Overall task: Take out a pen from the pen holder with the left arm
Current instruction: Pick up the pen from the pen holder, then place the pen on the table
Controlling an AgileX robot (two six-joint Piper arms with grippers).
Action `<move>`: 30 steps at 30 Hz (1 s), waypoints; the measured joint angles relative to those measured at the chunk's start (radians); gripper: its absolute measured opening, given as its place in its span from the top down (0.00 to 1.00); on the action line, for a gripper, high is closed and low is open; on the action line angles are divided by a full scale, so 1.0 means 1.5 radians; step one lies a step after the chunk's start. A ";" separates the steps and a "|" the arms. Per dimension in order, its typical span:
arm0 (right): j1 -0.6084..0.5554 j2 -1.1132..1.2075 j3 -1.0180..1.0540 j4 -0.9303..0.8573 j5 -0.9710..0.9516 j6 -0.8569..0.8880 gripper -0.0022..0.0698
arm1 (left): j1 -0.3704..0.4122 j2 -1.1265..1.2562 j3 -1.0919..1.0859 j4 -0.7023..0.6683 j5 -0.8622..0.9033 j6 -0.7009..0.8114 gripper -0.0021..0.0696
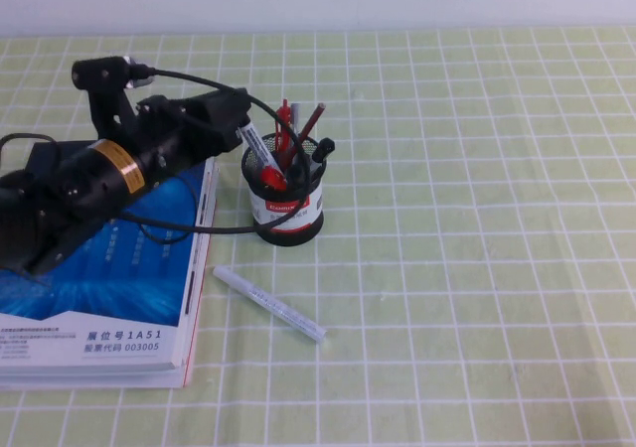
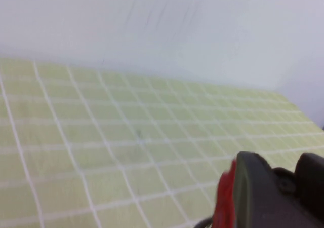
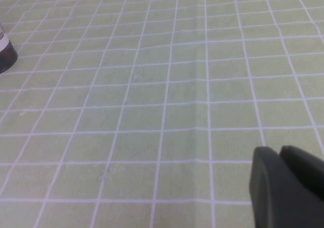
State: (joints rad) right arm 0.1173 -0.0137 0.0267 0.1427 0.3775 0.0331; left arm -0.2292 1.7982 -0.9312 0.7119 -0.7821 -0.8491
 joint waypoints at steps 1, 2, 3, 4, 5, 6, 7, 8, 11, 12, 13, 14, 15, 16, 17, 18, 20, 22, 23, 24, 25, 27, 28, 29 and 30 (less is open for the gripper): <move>0.000 0.000 0.000 0.000 0.000 0.000 0.99 | 0.000 -0.013 0.000 0.000 0.001 0.010 0.81; 0.000 0.000 0.000 0.000 0.000 0.000 0.99 | 0.000 -0.027 0.000 0.000 0.005 0.018 0.81; 0.000 0.000 0.000 0.000 0.000 0.000 0.99 | 0.000 -0.043 0.000 0.001 0.013 0.029 0.81; 0.000 0.000 0.000 0.000 0.000 0.000 0.99 | 0.000 -0.059 0.000 0.003 0.025 0.037 0.81; 0.000 0.000 0.000 0.000 0.000 0.000 0.99 | 0.000 -0.072 0.000 0.004 0.036 0.043 0.81; 0.000 0.000 0.000 0.000 0.000 0.000 0.99 | 0.000 -0.089 0.000 0.004 0.050 0.047 0.81; 0.000 0.000 0.000 0.000 0.000 0.000 0.99 | 0.000 -0.103 0.000 0.006 0.060 0.051 0.81; 0.000 0.000 0.000 0.000 0.000 0.000 0.99 | 0.000 -0.119 0.000 0.011 0.069 0.053 0.81; 0.000 0.000 0.000 0.000 0.000 0.000 0.99 | 0.000 -0.174 0.000 0.035 0.079 0.056 0.81; 0.000 0.000 0.000 0.000 0.000 0.000 0.99 | 0.000 -0.193 0.000 0.048 0.081 0.052 0.81; 0.000 0.000 0.000 0.000 0.000 0.000 0.99 | 0.000 -0.214 0.000 0.062 0.083 0.043 0.81; 0.000 0.000 0.000 0.000 0.000 0.000 0.99 | 0.000 -0.231 0.000 0.075 0.087 0.027 0.81; 0.000 0.000 0.000 0.000 0.000 0.000 0.99 | 0.000 -0.252 0.000 0.094 0.092 0.007 0.81; 0.000 0.000 0.000 0.000 0.000 0.000 0.99 | 0.000 -0.268 0.000 0.111 0.093 -0.012 0.81; 0.000 0.000 0.000 0.000 0.000 0.000 0.99 | 0.000 -0.288 0.000 0.136 0.096 -0.040 0.81; 0.000 0.000 0.000 0.000 0.000 0.000 0.99 | 0.000 -0.306 0.000 0.165 0.096 -0.071 0.81; 0.000 0.000 0.000 0.000 0.000 0.000 0.99 | 0.000 -0.338 0.000 0.241 0.096 -0.137 0.81; 0.000 0.000 0.000 0.000 0.000 0.000 0.99 | -0.003 -0.365 0.000 0.327 0.092 -0.210 0.81; 0.000 0.000 0.000 0.000 0.000 0.000 0.99 | -0.006 -0.374 0.005 0.353 0.092 -0.237 0.81; 0.000 0.000 0.000 0.000 0.000 0.000 0.99 | -0.013 -0.385 0.015 0.375 0.092 -0.254 0.81; 0.000 0.000 0.000 0.000 0.000 0.000 0.99 | -0.020 -0.394 0.028 0.387 0.093 -0.265 0.81; 0.000 0.000 0.000 0.000 0.000 0.000 0.99 | -0.033 -0.405 0.057 0.389 0.100 -0.273 0.81; 0.000 0.000 0.000 0.000 0.000 0.000 0.99 | -0.039 -0.410 0.075 0.381 0.105 -0.275 0.81; 0.000 0.000 0.000 0.000 0.000 0.000 0.99 | -0.046 -0.414 0.095 0.368 0.111 -0.272 0.81; 0.000 0.000 0.000 0.000 0.000 0.000 0.99 | -0.051 -0.415 0.116 0.349 0.117 -0.263 0.81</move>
State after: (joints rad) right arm 0.1173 -0.0137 0.0267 0.1427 0.3775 0.0331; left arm -0.3054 1.1755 -0.7576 1.2347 -0.6074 -1.2433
